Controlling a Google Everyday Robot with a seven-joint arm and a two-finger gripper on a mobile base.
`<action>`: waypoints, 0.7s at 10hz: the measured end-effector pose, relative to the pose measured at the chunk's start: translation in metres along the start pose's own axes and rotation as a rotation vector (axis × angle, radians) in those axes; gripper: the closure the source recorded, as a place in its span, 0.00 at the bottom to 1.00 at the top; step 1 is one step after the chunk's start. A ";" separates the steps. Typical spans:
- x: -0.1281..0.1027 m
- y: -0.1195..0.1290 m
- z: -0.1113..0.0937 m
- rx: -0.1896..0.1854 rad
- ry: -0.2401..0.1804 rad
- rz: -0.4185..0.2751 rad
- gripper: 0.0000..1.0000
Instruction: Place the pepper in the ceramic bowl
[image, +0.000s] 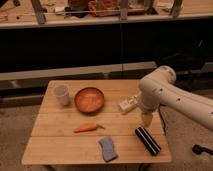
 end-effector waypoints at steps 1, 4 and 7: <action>-0.022 0.001 0.001 -0.002 -0.012 -0.029 0.20; -0.063 0.003 0.004 -0.008 -0.040 -0.095 0.20; -0.075 0.006 0.014 -0.017 -0.064 -0.130 0.20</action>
